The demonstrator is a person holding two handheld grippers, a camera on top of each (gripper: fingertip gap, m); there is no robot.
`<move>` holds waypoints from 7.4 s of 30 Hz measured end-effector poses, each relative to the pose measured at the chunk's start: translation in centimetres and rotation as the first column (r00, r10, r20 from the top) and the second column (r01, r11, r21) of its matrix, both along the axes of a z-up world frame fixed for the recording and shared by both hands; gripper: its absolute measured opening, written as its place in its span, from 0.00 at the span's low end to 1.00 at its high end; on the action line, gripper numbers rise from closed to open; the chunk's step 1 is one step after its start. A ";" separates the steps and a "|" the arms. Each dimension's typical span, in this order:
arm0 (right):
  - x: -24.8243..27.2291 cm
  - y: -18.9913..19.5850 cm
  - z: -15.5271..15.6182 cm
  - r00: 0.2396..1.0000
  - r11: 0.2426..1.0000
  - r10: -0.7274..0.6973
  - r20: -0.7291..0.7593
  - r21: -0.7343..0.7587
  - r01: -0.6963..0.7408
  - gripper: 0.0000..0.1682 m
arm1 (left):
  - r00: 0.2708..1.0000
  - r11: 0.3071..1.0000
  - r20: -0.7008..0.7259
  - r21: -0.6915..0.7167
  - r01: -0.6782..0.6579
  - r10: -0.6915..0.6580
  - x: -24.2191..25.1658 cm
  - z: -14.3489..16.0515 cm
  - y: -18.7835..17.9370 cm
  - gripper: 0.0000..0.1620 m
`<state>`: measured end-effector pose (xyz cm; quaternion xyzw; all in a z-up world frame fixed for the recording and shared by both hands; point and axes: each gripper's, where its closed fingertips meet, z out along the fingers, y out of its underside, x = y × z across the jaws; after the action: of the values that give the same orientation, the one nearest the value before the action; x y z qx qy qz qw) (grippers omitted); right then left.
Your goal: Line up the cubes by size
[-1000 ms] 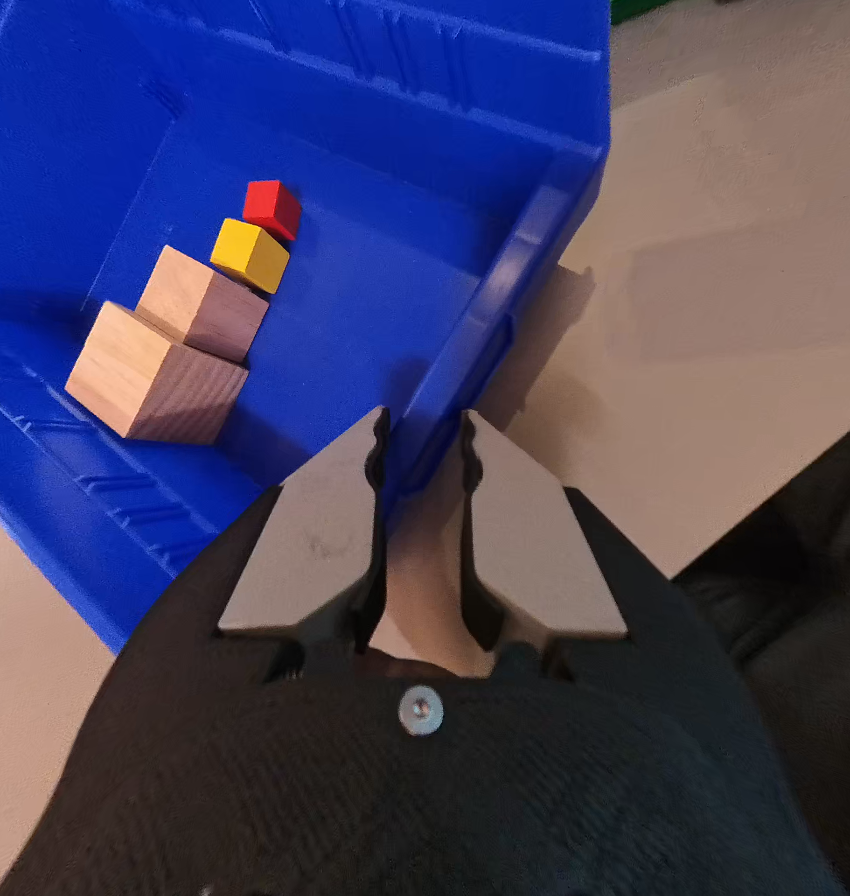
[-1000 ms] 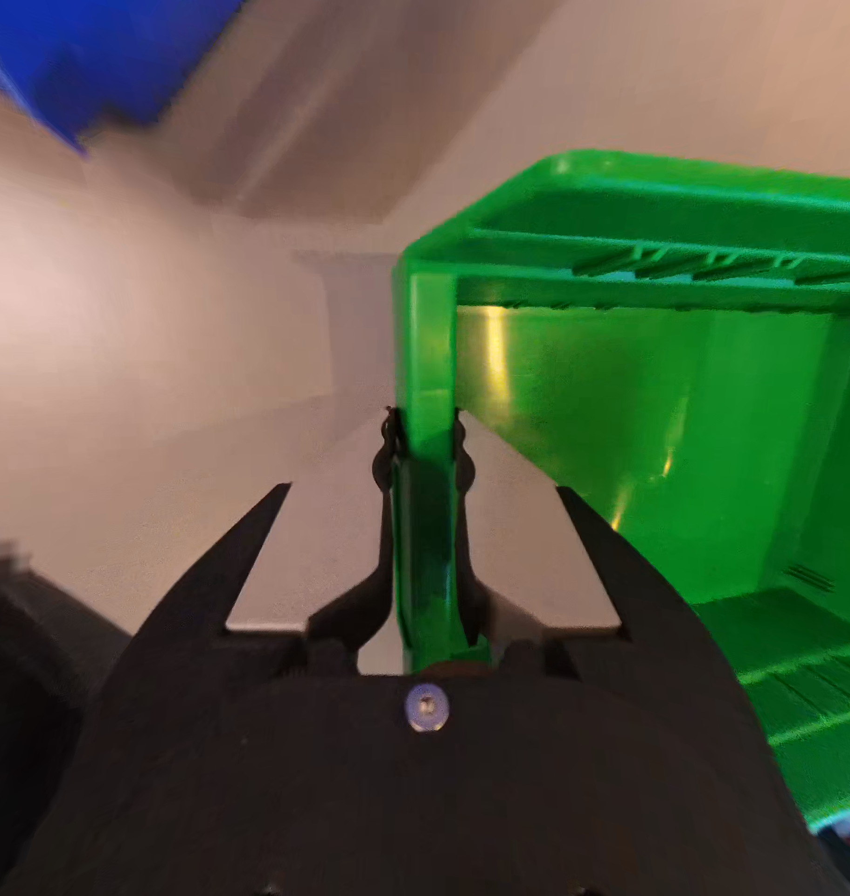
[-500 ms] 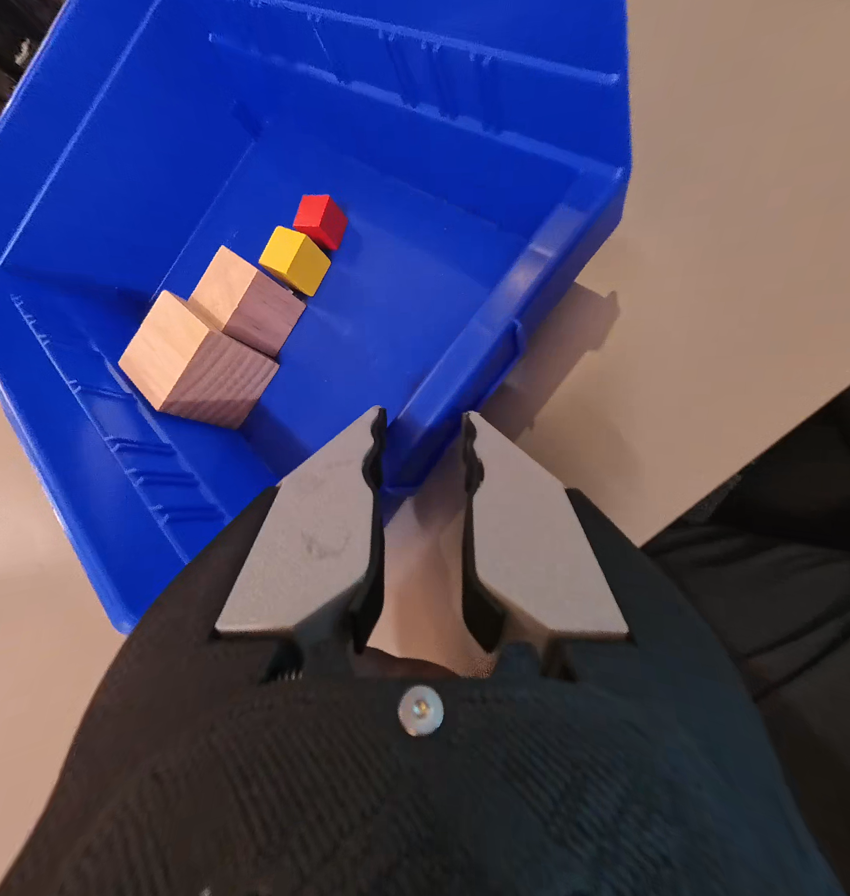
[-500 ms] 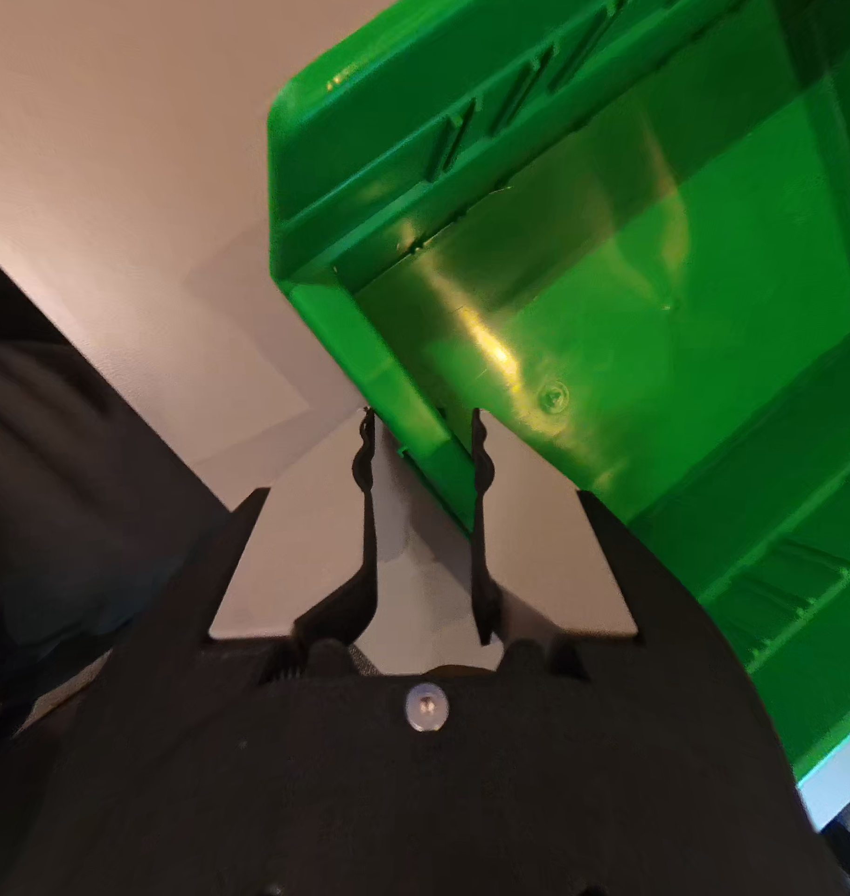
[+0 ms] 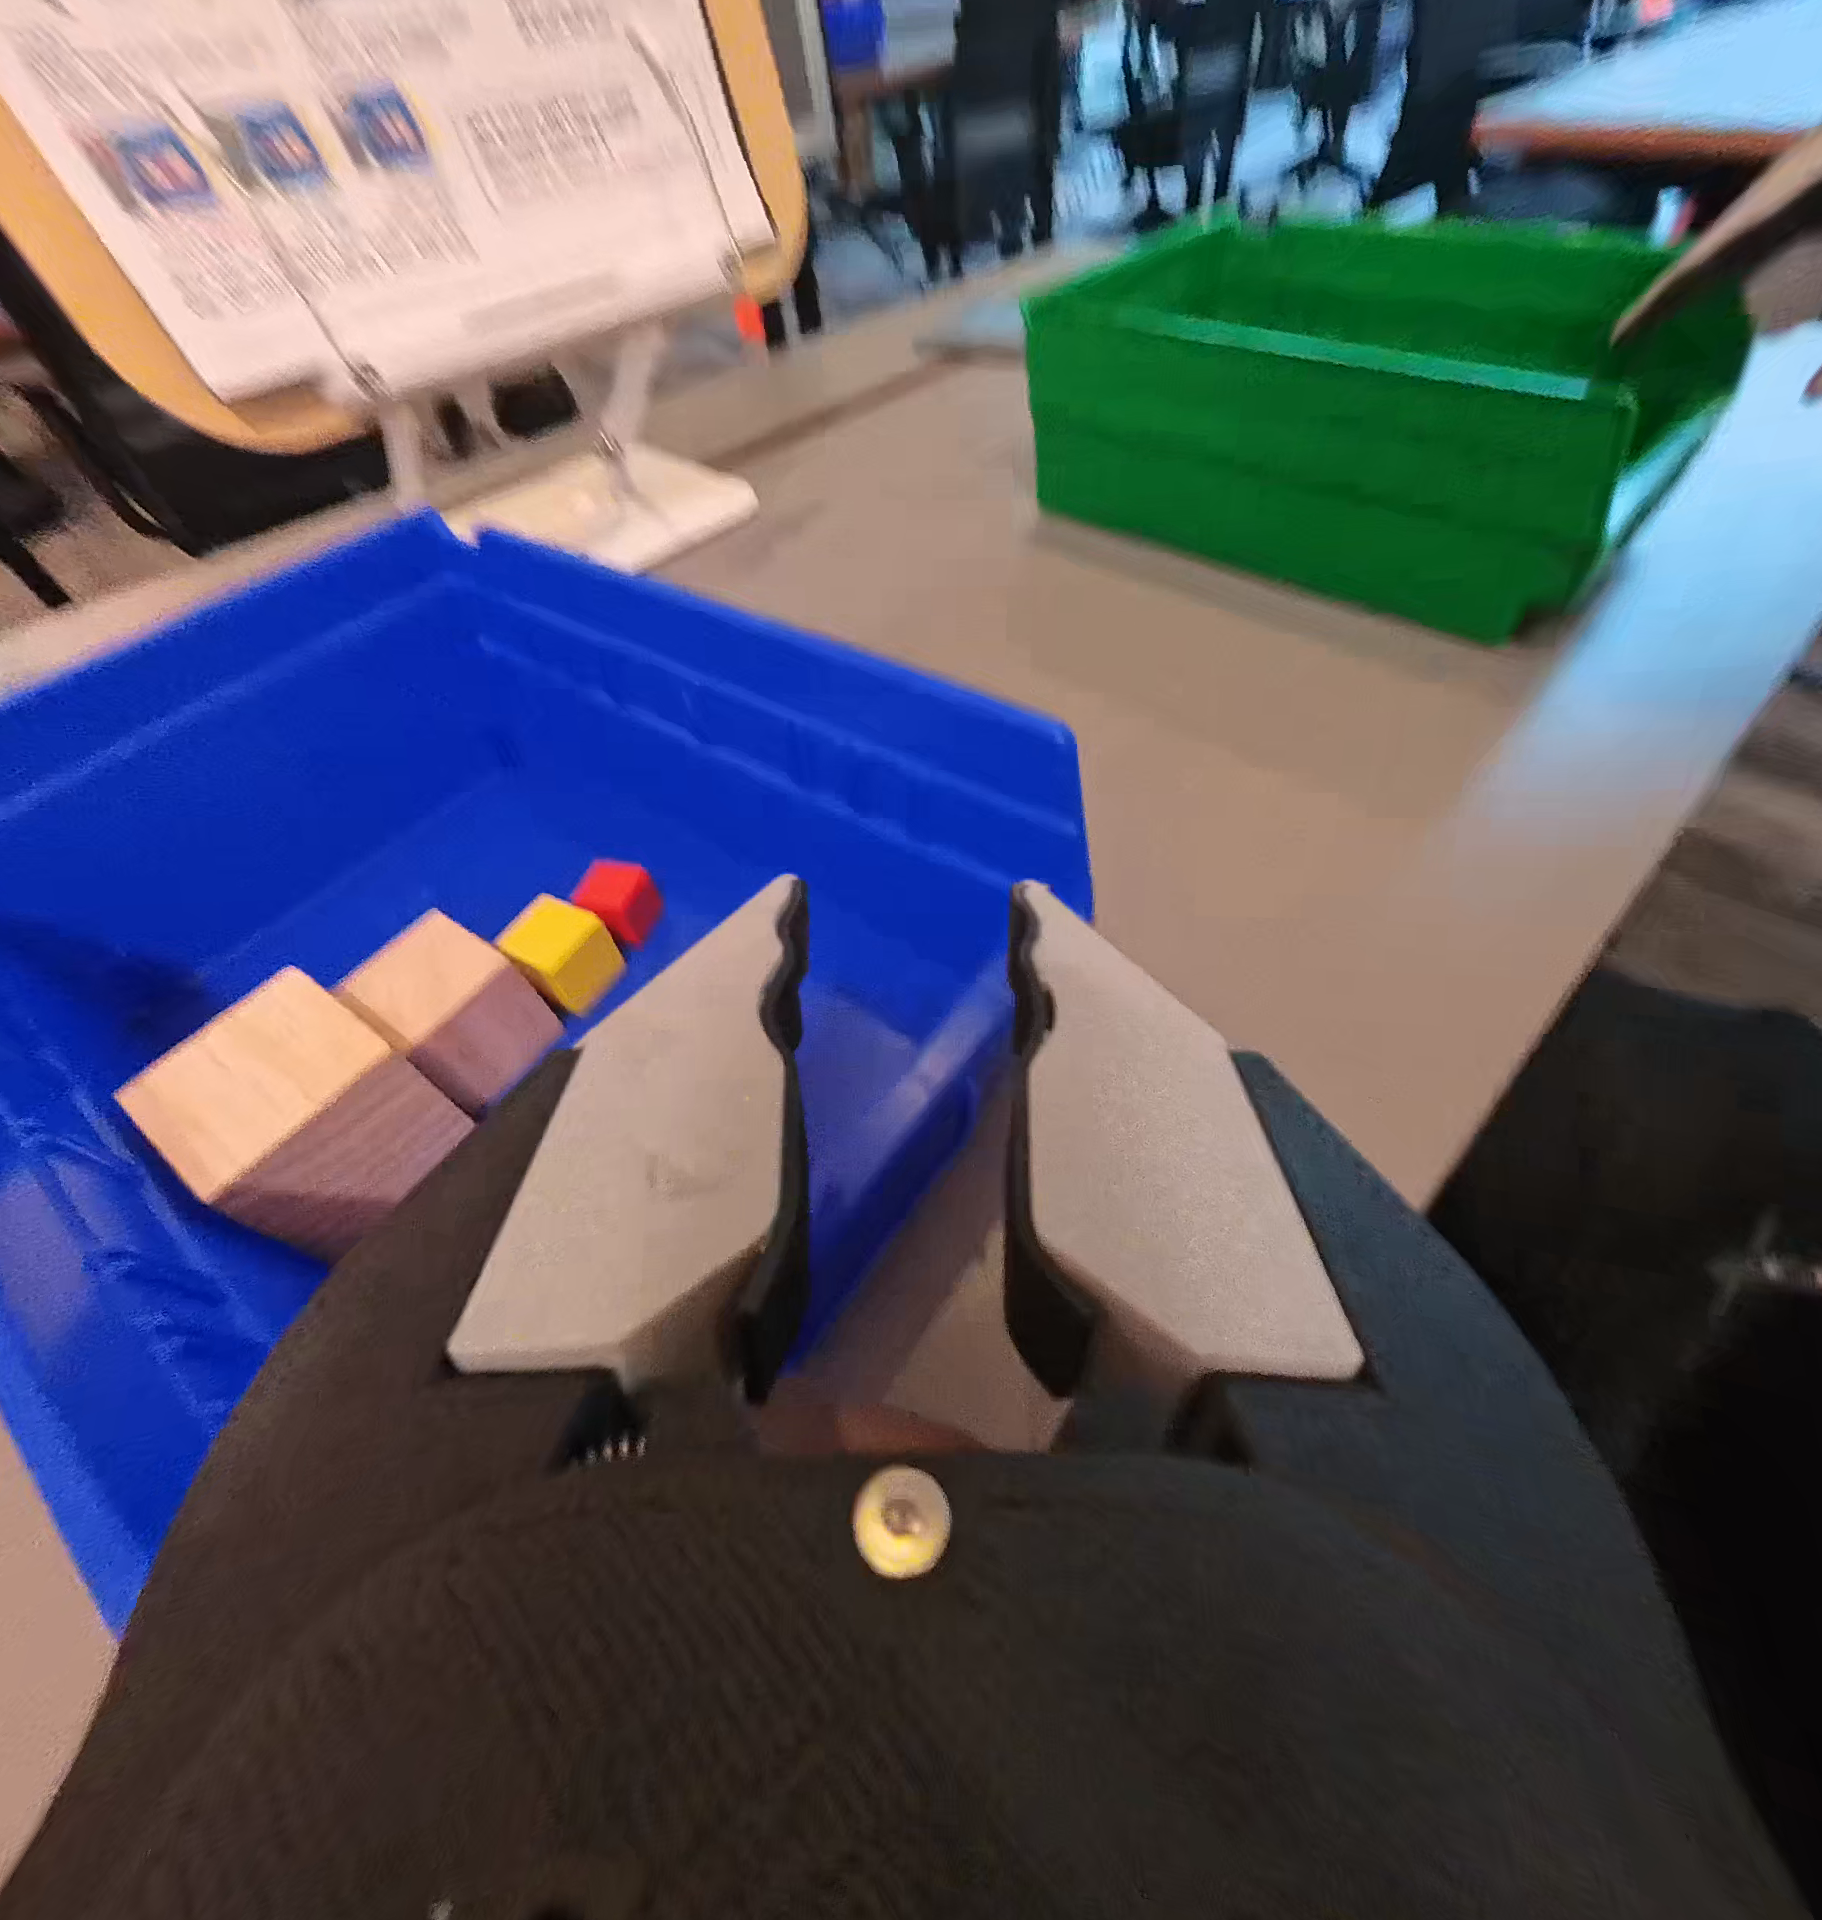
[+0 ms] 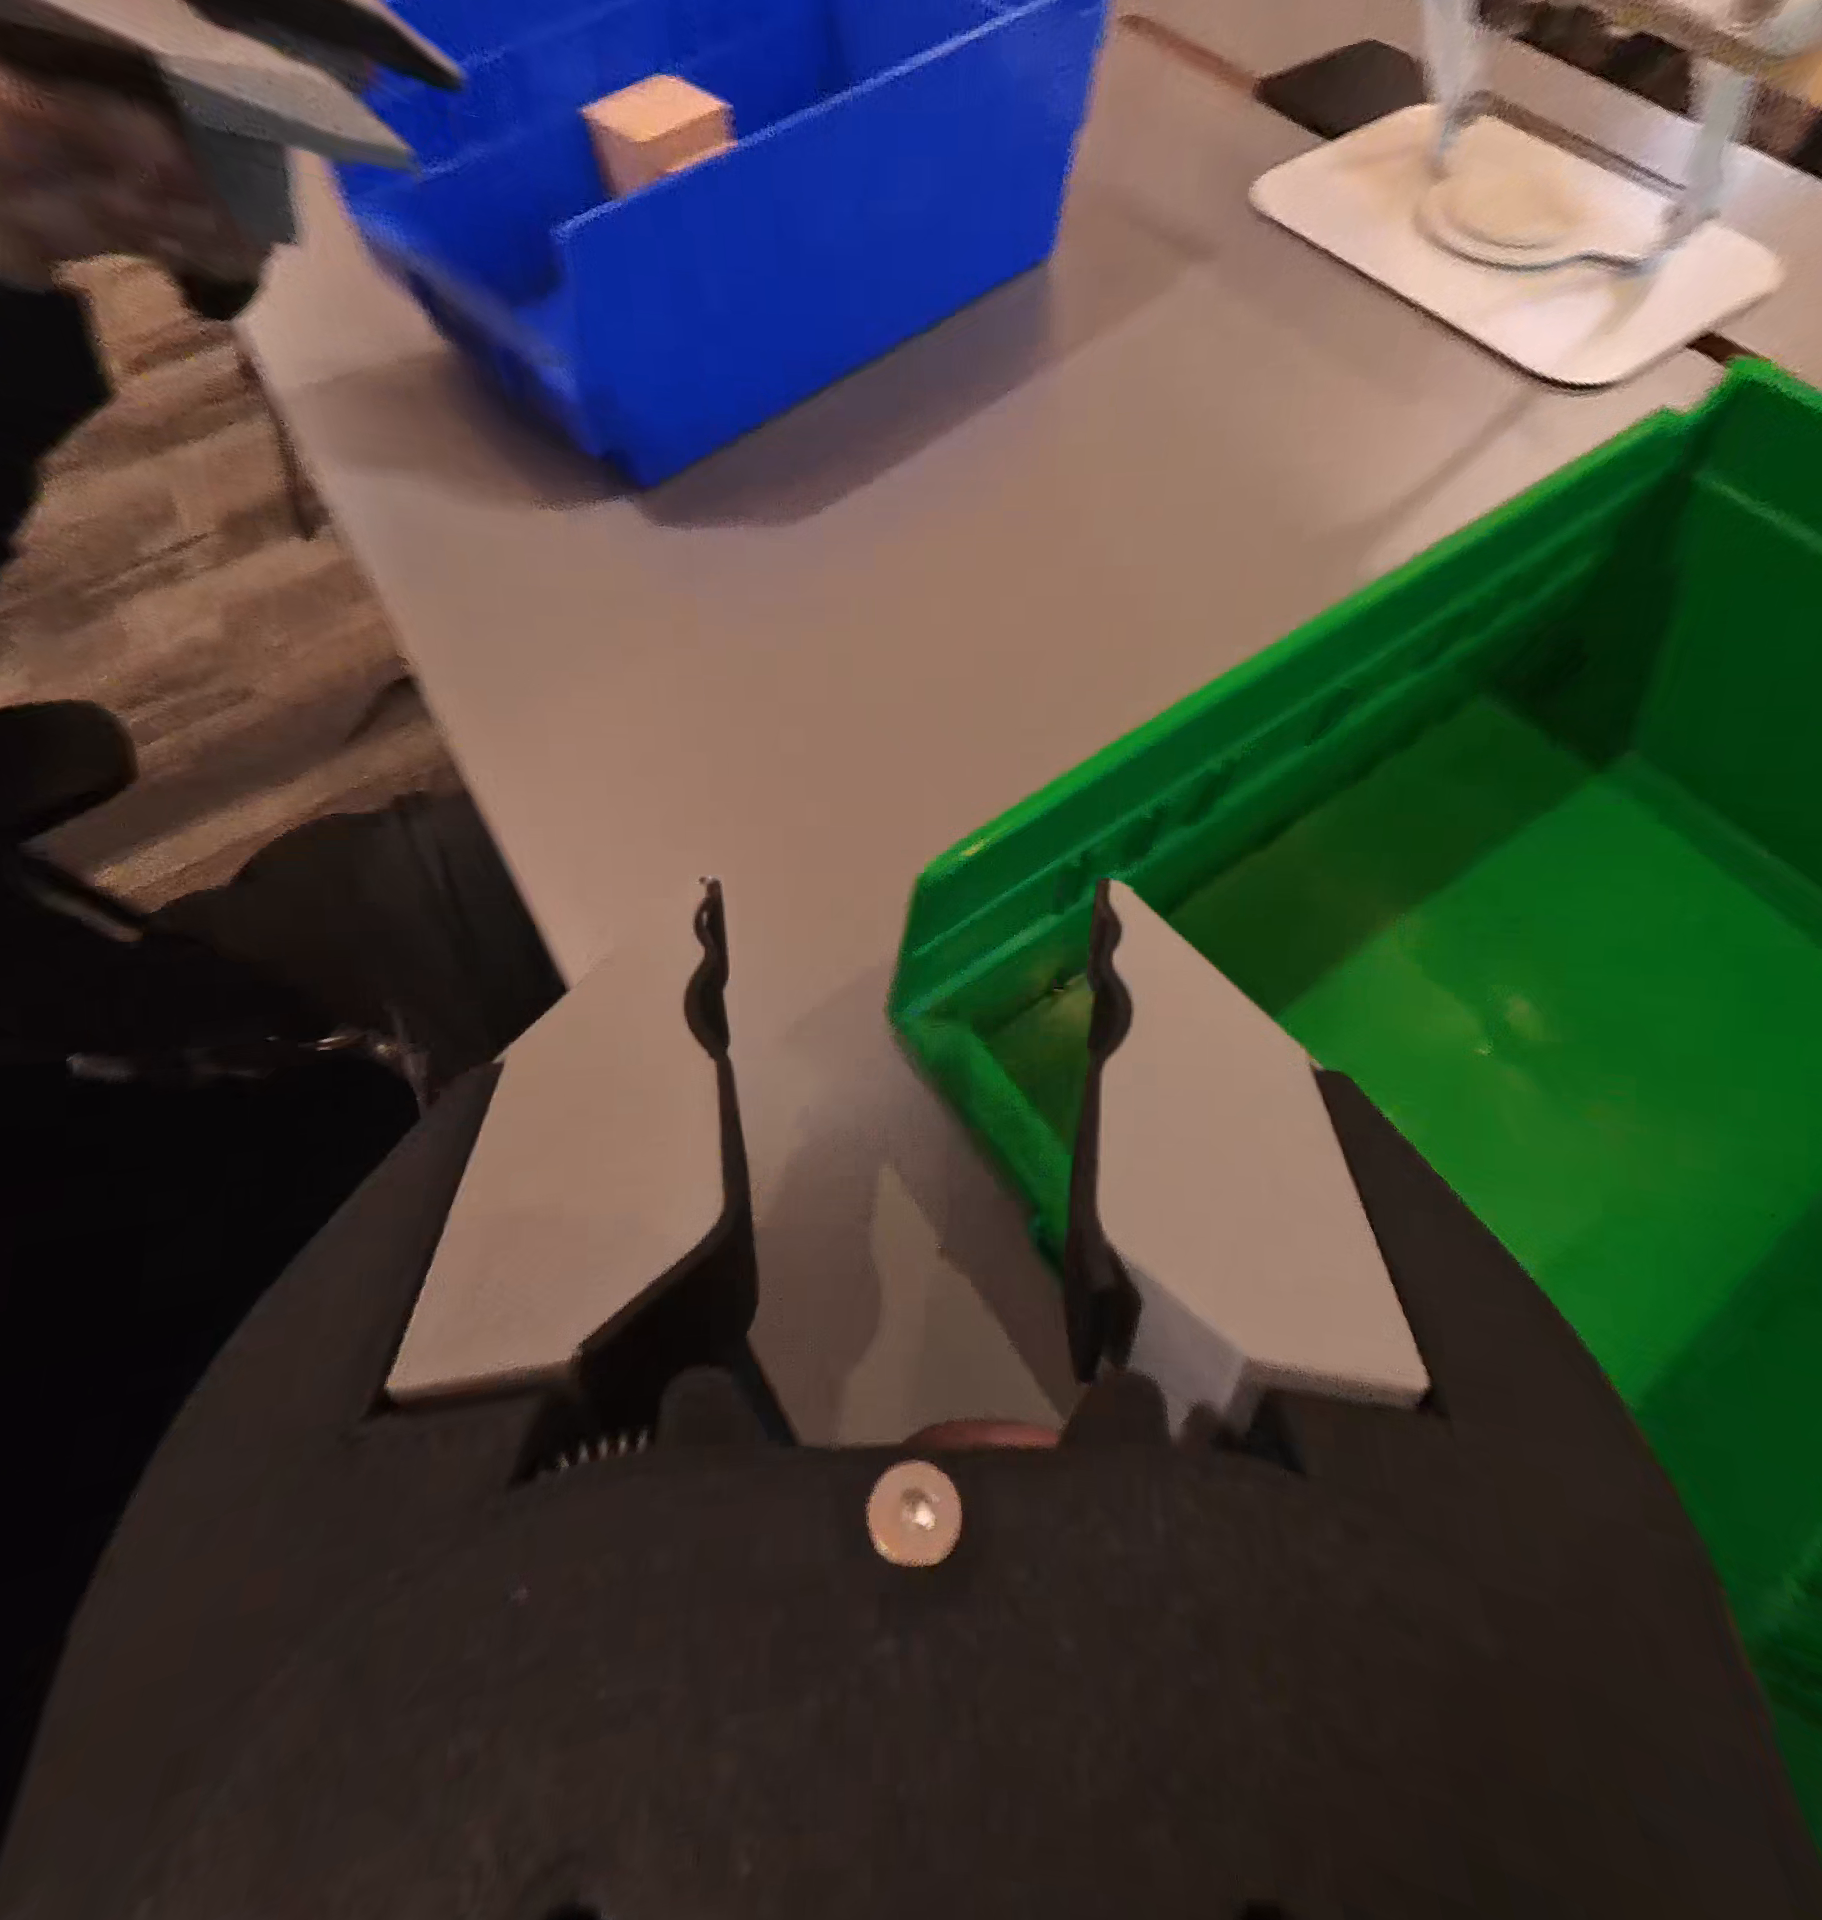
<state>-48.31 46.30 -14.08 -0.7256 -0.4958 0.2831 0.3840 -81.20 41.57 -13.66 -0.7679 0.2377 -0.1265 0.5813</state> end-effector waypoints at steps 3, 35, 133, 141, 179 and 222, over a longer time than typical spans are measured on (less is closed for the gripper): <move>-0.5 1.0 -0.5 0.999 0.999 -0.039 -0.001 -0.023 0.039 0.40 | 0.998 0.994 0.011 0.091 -0.060 0.059 -0.3 1.5 0.9 0.19; -0.7 1.4 1.4 0.976 0.978 -0.196 -0.092 0.048 0.201 0.42 | 0.892 0.890 -0.127 -0.091 -0.447 0.435 -11.6 -4.7 -2.9 0.24; -0.7 4.3 3.4 0.972 0.929 -0.206 0.112 0.334 0.158 0.47 | 0.899 0.937 -0.322 -0.082 -0.339 0.297 -1.0 -4.9 3.5 0.50; 0.6 5.5 8.5 0.934 0.868 -0.305 -0.187 0.348 0.354 0.39 | 0.949 0.948 -0.083 -0.077 -0.309 0.303 -0.1 -1.6 2.9 0.53; -1.9 4.7 5.4 0.974 0.940 -0.196 -0.110 0.261 0.219 0.37 | 0.940 0.930 -0.152 -0.163 -0.330 0.306 -1.4 -4.9 3.3 0.51; -2.3 4.2 5.0 0.981 0.936 -0.183 -0.065 0.292 0.194 0.34 | 0.895 0.907 -0.263 -0.125 -0.402 0.361 -6.0 -4.1 1.5 0.50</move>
<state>-50.61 50.49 -9.09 -0.6984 -0.4538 0.1804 0.5231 -87.23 43.05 -17.75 -0.8573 0.1366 0.0611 0.4926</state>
